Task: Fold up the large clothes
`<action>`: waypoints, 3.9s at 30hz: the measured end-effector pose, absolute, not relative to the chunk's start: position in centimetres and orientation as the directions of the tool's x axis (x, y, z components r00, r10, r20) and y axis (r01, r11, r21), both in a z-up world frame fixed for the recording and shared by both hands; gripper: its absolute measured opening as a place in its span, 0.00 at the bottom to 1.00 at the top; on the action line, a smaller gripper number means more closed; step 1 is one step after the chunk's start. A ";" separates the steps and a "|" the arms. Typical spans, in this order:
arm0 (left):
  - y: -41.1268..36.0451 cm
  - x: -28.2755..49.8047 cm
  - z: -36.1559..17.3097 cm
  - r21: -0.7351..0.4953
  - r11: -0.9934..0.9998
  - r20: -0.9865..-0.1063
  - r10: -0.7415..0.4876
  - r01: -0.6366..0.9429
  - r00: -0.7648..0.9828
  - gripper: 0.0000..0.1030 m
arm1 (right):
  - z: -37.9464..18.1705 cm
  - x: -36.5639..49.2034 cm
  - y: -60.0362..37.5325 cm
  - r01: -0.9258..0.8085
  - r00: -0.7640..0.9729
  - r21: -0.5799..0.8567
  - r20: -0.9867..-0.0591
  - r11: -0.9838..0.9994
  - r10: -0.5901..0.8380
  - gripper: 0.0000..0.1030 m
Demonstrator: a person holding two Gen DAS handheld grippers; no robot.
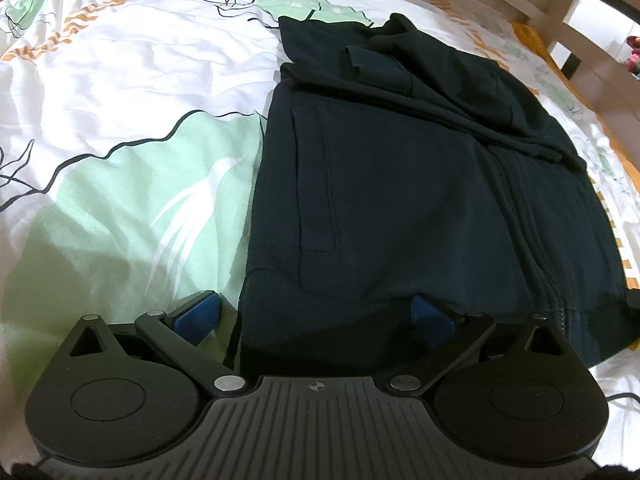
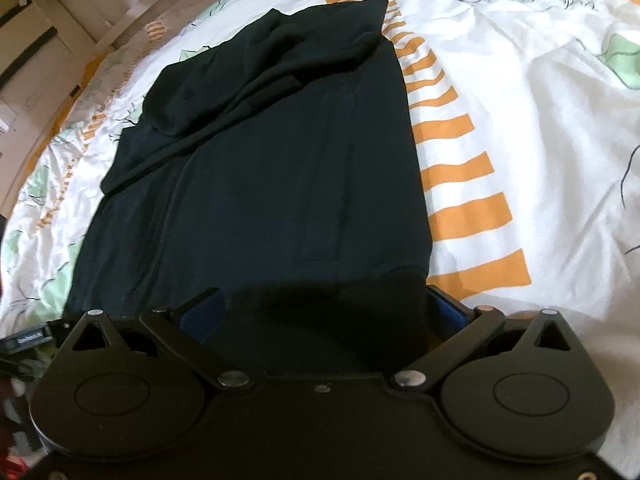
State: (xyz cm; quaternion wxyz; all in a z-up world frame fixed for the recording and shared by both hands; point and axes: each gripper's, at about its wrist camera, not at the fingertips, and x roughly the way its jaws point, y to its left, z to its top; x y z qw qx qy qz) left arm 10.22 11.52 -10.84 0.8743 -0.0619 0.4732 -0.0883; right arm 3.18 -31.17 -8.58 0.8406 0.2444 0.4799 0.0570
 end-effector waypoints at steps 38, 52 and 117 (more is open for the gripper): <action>14.1 8.8 -6.7 -0.482 0.875 -0.604 -0.374 0.051 0.704 0.14 | -7.4 1.9 -33.5 0.123 0.693 0.713 -0.560 0.690 0.455 0.15; 14.0 19.8 1.0 -0.588 0.796 -0.374 -0.423 0.142 0.825 0.12 | -1.4 10.4 -35.4 -0.038 0.836 0.744 -0.342 0.668 0.428 0.14; 4.9 36.1 -8.4 -0.208 0.967 -0.670 -0.252 0.149 0.699 0.99 | -8.3 34.1 -26.0 -0.046 0.740 0.174 -0.655 0.984 0.151 0.88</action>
